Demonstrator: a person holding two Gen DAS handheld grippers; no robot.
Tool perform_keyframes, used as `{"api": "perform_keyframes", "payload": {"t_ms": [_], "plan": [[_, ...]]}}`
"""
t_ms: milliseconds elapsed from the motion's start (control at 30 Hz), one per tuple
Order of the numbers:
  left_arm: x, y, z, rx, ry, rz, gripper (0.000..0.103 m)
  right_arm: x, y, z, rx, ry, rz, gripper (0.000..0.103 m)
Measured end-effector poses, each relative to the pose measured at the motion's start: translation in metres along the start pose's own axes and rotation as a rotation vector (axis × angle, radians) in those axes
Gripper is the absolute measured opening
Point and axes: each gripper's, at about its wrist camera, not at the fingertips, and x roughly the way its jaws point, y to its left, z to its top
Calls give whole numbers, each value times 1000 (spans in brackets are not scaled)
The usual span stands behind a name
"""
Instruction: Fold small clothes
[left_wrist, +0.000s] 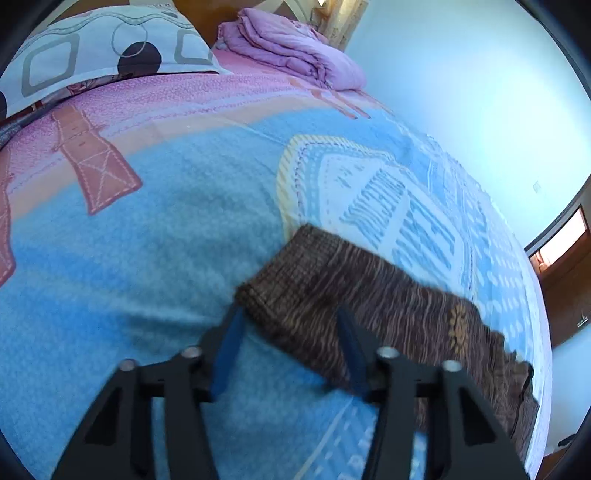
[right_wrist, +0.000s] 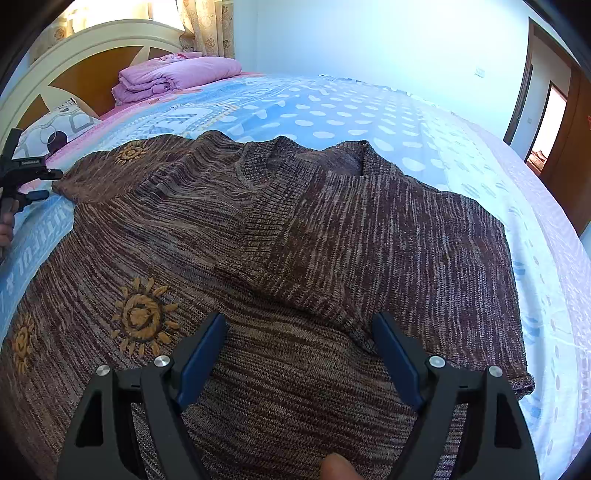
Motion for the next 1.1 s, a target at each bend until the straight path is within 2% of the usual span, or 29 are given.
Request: {"api": "perform_keyframes", "payload": {"t_ms": [33, 100, 167, 300, 400, 500, 767, 900, 1100], "plan": [[2, 1, 1, -8, 0, 1, 32, 0, 0, 0, 0, 0, -1, 82], [5, 2, 2, -22, 6, -28, 10, 0, 0, 0, 0, -1, -1, 82], [4, 2, 2, -34, 11, -47, 10, -1, 0, 0, 0, -1, -1, 82], [-11, -7, 6, -6, -34, -84, 9, 0, 1, -1, 0, 0, -2, 83], [-22, -10, 12, -33, -31, -132, 9, 0, 1, -1, -1, -1, -6, 83], [-35, -22, 16, -2, -54, -153, 9, 0, 2, -1, -1, -1, -8, 84], [-68, -69, 21, 39, -80, -239, 8, -2, -6, 1, 33, -6, 37, 84], [-81, -96, 21, 73, -81, -290, 8, -13, -22, 0, 139, -18, 91, 84], [-96, -141, 14, 115, -84, -352, 8, -47, -35, -2, 142, -67, 72, 84]]}}
